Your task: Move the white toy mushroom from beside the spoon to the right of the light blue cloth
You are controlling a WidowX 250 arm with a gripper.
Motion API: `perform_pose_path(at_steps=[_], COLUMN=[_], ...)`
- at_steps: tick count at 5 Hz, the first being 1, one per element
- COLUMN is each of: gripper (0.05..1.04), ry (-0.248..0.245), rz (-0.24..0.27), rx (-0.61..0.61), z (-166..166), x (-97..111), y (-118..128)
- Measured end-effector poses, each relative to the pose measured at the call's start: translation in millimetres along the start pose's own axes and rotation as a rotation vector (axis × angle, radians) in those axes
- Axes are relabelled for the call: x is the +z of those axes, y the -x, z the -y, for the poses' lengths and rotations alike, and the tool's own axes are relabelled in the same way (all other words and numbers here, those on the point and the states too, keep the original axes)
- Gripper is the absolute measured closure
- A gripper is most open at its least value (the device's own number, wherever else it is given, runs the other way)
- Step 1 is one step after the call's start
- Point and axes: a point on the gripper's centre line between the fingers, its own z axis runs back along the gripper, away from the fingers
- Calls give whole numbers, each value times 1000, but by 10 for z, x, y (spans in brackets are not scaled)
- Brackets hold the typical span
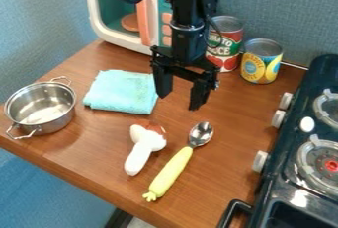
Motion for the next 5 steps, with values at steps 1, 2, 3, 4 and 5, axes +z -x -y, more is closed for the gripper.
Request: perform_pose_path(at_steps=[1,2,3,4,5], gripper=[83,83,83,83,83], ry=[0,5,-33,-59,-109], rz=[-41,-19,30,-4,-69], rx=[1,-40,-72,-69,-80], z=[-2,98,238,190,90], x=[-134,-104,12,-76,-138], y=[46,225,310,429,645])
